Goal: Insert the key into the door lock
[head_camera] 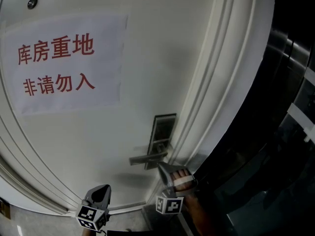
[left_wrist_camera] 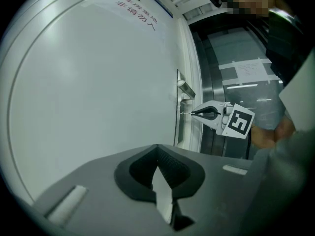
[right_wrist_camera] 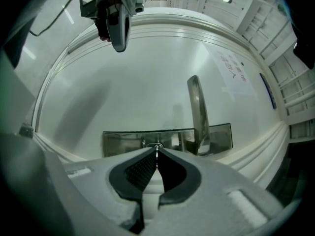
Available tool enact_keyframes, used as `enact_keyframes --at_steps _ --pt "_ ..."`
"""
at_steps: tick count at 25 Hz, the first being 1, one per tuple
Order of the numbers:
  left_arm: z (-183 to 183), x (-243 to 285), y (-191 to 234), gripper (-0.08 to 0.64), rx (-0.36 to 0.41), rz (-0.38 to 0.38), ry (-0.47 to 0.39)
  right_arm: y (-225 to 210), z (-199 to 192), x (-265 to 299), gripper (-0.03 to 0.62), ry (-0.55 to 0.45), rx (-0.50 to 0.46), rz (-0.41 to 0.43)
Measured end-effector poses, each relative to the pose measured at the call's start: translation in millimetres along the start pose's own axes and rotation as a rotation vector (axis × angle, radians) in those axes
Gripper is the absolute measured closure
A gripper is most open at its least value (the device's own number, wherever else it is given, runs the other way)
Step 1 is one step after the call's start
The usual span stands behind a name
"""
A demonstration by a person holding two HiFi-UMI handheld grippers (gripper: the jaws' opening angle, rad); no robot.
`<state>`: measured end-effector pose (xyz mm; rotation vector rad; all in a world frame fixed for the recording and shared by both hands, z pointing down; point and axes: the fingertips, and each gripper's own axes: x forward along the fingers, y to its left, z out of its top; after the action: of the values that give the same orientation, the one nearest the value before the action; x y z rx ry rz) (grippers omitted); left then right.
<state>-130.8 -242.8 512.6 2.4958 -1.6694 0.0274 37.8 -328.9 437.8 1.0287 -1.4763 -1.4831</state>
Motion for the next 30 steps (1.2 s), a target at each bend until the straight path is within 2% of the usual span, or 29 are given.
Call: enact_keyframes --at_steps 20,30 --pt "5.0 -0.9 10.3 0.557 0.009 0.011 -0.004 -0.2 1.7 18.3 0.580 0.019 0.038 0.016" --pt "2.1 0.0 6.8 0.557 0.001 -0.002 -0.004 -0.6 1.6 18.8 0.580 0.031 0.012 0.000"
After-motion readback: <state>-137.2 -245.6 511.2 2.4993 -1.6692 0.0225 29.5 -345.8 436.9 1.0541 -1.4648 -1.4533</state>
